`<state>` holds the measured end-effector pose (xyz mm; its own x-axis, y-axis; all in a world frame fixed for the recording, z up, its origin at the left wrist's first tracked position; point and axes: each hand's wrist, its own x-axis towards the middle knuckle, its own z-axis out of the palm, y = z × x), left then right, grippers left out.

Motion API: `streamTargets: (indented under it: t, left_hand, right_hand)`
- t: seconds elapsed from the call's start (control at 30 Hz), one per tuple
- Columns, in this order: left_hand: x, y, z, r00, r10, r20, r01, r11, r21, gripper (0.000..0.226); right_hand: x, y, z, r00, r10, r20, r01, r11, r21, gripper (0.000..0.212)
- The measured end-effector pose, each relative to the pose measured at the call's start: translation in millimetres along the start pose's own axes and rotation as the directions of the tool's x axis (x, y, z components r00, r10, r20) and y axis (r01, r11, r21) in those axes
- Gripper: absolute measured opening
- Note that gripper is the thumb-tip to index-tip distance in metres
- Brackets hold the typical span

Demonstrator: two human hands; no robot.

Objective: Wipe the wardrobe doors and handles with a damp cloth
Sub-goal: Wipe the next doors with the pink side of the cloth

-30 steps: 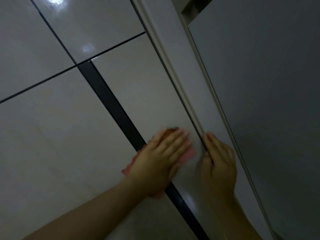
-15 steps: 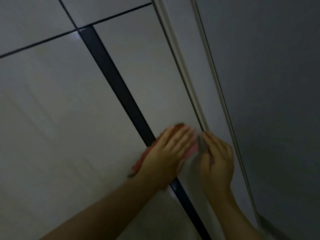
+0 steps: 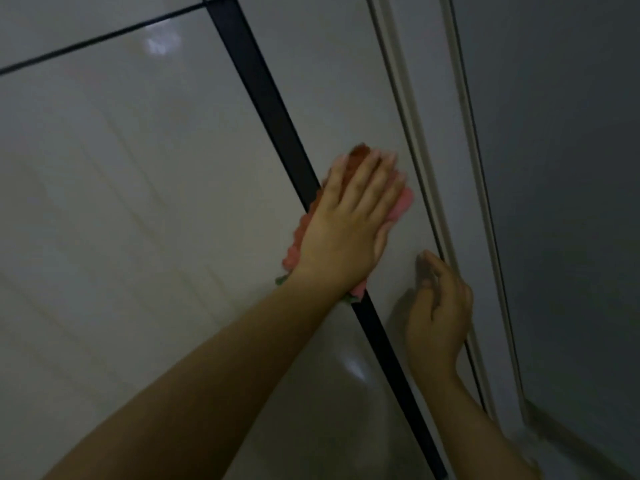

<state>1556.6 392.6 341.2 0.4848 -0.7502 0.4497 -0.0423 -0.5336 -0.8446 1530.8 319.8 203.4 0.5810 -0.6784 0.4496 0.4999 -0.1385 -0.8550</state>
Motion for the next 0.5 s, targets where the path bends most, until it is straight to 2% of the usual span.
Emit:
streamTargets:
  t: [0.13, 0.23, 0.37, 0.43, 0.5]
  left_hand:
    - [-25.6, 14.4, 2.8, 0.980, 0.167, 0.108, -0.165, 0.986, -0.026, 0.061]
    - [-44.6, -18.3, -4.8, 0.984, 0.160, 0.075, -0.156, 0.986, -0.059, 0.060]
    - [-58.3, -102.3, -27.9, 0.999, -0.015, -0.051, 0.011, 0.998, -0.066, 0.053]
    - [-56.8, -140.0, -37.3, 0.990, -0.114, -0.087, 0.113, 0.993, -0.017, 0.053]
    - [-53.2, -153.4, -44.1, 0.963, -0.244, -0.119, 0.245, 0.970, -0.003, 0.055]
  right_hand:
    - [-3.5, -4.8, 0.3, 0.998, -0.056, 0.008, 0.056, 0.998, 0.019, 0.051]
    - [-10.9, -11.1, 3.9, 0.991, -0.125, 0.041, 0.127, 0.992, -0.028, 0.049]
    - [-18.6, -35.9, 17.3, 0.945, -0.310, 0.107, 0.318, 0.945, -0.070, 0.044]
    - [-21.6, -54.6, 26.1, 0.895, -0.415, 0.165, 0.430, 0.900, -0.065, 0.043]
    - [-26.2, -71.5, 33.4, 0.864, -0.459, 0.207, 0.480, 0.875, -0.060, 0.048]
